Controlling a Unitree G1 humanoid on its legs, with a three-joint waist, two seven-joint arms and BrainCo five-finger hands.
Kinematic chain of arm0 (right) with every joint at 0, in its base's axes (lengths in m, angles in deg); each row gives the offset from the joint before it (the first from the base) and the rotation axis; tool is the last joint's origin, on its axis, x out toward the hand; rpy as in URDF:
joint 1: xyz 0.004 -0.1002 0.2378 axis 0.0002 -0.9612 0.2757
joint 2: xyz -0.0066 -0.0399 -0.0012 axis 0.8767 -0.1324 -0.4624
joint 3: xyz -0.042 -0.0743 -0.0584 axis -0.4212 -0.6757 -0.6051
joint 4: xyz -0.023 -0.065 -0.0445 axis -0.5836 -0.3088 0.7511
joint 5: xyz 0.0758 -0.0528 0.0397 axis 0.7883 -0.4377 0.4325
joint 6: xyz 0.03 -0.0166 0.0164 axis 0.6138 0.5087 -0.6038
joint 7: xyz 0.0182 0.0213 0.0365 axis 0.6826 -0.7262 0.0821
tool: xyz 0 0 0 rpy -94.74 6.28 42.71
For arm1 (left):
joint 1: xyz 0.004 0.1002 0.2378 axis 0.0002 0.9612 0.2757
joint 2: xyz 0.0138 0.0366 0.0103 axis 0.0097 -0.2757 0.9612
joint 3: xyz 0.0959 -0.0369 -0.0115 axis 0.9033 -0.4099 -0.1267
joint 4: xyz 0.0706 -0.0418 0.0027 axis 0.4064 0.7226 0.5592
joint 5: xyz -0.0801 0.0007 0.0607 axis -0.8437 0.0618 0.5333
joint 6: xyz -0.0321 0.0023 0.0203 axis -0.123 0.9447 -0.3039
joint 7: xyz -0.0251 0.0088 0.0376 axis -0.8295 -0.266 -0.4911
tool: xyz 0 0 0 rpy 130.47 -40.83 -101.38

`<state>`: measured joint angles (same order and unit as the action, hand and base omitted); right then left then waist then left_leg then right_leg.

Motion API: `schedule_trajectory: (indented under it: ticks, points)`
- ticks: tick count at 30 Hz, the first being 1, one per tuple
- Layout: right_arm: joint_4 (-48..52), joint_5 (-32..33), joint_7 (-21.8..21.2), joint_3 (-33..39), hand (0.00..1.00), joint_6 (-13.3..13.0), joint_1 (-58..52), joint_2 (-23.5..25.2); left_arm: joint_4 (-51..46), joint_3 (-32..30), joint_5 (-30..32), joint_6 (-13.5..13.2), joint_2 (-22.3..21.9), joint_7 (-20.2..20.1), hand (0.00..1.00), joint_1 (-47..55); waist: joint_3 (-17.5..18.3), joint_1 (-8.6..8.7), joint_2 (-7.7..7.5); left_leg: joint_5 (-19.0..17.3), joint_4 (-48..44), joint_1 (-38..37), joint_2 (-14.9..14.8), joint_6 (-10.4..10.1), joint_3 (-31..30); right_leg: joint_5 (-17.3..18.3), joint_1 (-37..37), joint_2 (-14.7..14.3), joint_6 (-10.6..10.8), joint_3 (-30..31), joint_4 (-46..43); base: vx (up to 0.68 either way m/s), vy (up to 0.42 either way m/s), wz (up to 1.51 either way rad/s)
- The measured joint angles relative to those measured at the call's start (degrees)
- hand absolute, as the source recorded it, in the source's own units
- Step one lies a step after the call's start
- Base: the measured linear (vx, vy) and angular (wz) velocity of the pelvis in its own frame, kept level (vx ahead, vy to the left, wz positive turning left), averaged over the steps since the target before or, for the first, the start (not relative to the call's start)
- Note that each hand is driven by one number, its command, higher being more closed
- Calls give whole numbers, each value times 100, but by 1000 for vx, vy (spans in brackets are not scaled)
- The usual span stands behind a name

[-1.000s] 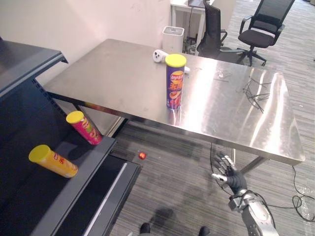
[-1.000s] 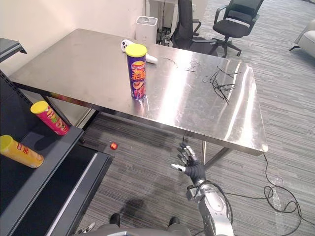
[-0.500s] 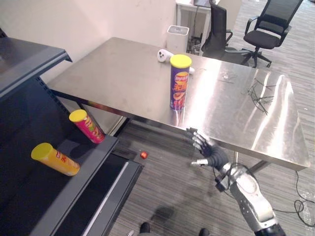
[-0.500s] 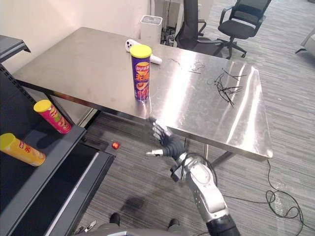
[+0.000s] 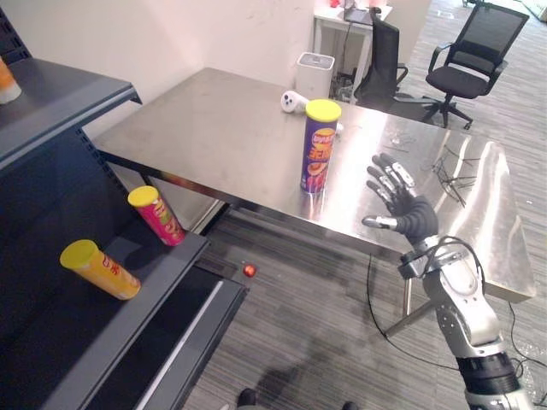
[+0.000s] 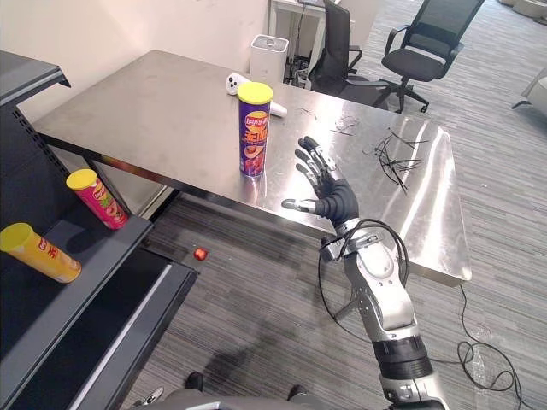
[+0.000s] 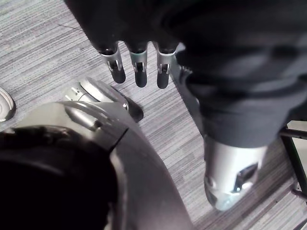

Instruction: Put the gum and the chips on the shelf.

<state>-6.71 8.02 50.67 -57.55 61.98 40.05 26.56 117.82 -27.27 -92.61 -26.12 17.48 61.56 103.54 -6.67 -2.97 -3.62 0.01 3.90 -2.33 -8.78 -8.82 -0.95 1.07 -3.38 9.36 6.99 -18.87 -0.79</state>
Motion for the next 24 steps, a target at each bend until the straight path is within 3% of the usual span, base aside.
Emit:
schedule_trajectory:
  ticks: [6, 10, 14, 24]
  points:
    - [-1363, -241, 586, 275, 0, 82, 681, -11, -53, 14, 64, 1, -15, -3, 0, 10, -20, -42, 33, 72, 3, 4, 24, -9, -165, -14, -110, 16, 23, -186, 49, -10, -2, 15]
    - [-2047, -437, 923, 300, 0, 92, 1255, -212, -92, 26, 170, 13, -70, -2, 0, 20, -93, -101, 136, 203, 115, 45, 69, 10, -332, -33, -132, 52, 42, -351, 50, -45, -2, 22]
    - [-2762, -442, 1324, 467, 0, 115, 1865, -366, -273, 39, 168, 44, -82, -8, 0, 63, -264, -226, 154, 287, 131, 122, 144, 34, -493, -50, -166, 109, 64, -475, 51, -34, 10, 22]
    - [-3884, -437, 1416, 463, 0, 220, 3008, -631, -563, 77, 168, 115, -74, -67, 0, 86, -556, -379, 122, 390, 144, 225, 273, 68, -760, -60, -209, 224, 82, -727, 4, -8, 3, 14]
